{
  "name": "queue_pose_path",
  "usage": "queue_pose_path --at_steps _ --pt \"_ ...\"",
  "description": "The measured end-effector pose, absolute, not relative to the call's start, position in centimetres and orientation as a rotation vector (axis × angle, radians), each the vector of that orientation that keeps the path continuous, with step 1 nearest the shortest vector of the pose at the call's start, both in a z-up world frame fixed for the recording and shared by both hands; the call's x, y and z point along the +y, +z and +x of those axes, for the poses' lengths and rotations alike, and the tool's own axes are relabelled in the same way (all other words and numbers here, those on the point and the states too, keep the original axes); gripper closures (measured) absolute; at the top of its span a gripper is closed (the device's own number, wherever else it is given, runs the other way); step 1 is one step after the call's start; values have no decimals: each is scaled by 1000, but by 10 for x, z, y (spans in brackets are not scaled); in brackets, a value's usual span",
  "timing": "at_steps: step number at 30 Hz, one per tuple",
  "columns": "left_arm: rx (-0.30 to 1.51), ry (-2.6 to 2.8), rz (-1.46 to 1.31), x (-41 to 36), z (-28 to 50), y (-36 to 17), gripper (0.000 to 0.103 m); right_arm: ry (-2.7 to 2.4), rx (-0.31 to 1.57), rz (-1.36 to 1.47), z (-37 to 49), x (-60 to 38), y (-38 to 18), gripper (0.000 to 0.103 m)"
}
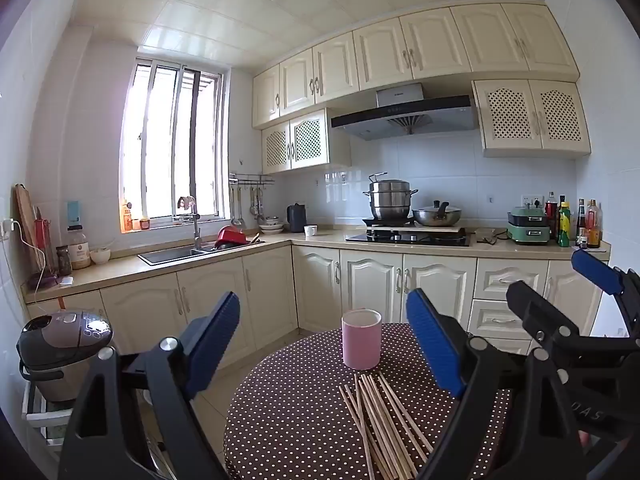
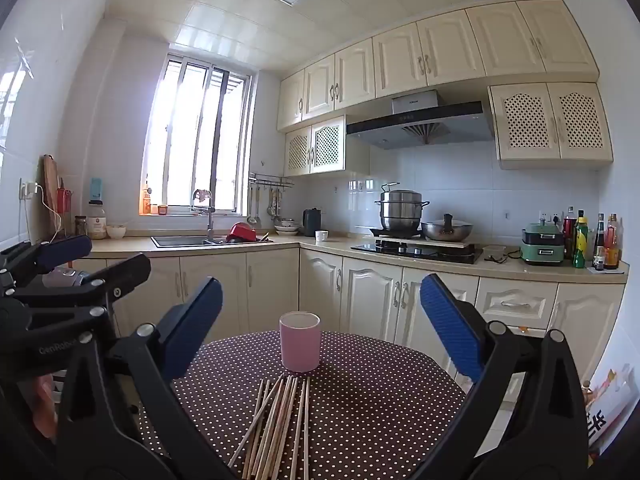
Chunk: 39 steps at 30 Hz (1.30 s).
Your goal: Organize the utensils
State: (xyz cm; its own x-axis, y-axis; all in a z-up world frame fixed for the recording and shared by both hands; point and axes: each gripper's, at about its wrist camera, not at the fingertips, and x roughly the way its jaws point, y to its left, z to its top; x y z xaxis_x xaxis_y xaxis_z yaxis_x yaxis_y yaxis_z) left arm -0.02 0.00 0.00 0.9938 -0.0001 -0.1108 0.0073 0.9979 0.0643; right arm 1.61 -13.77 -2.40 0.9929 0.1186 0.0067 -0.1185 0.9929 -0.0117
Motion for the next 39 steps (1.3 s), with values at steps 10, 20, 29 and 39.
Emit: queue_pose_path --at_steps 10,20,29,39 --pt "115 -2 64 -1 1 0 19 118 -6 -13 16 -138 -25 6" --pt "113 -2 64 -3 3 0 19 118 -6 -13 16 -139 -24 6" --pt "115 -1 65 -1 2 0 19 119 -3 -13 19 -136 -26 6" --pt "116 -2 65 3 1 1 19 121 3 -7 17 -139 -29 6"
